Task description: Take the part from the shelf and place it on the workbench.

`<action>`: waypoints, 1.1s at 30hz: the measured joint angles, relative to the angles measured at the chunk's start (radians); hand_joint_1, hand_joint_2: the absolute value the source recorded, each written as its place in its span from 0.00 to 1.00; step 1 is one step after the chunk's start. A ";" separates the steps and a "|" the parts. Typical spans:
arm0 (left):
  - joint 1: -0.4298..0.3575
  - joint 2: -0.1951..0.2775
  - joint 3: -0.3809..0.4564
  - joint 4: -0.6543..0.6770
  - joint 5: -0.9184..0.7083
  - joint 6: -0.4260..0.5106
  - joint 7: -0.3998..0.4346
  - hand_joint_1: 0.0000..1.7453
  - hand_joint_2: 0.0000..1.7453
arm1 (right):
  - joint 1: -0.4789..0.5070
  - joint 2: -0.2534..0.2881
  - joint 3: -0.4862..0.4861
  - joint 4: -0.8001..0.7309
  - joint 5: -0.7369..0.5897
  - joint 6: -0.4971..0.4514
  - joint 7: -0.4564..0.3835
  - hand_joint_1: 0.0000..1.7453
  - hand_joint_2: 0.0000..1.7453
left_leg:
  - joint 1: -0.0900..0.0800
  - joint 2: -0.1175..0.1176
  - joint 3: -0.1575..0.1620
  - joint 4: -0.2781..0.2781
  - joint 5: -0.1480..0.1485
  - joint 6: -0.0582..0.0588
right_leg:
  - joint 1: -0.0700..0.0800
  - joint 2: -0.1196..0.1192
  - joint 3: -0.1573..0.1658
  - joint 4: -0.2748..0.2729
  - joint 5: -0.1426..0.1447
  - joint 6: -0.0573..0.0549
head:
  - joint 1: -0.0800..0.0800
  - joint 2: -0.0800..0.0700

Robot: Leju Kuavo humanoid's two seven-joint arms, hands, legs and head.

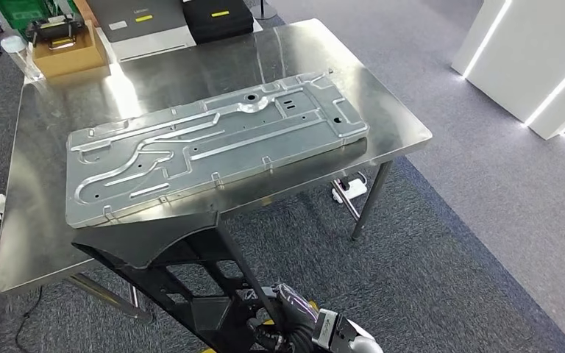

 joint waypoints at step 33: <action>-0.005 0.001 0.001 0.000 0.000 -0.005 -0.025 0.00 1.00 | -0.008 0.005 -0.005 -0.015 0.025 -0.015 -0.009 0.99 1.00 | -0.002 -0.004 -0.014 0.003 0.023 0.022 | 0.003 0.001 0.033 -0.005 -0.040 0.015 | -0.002 0.000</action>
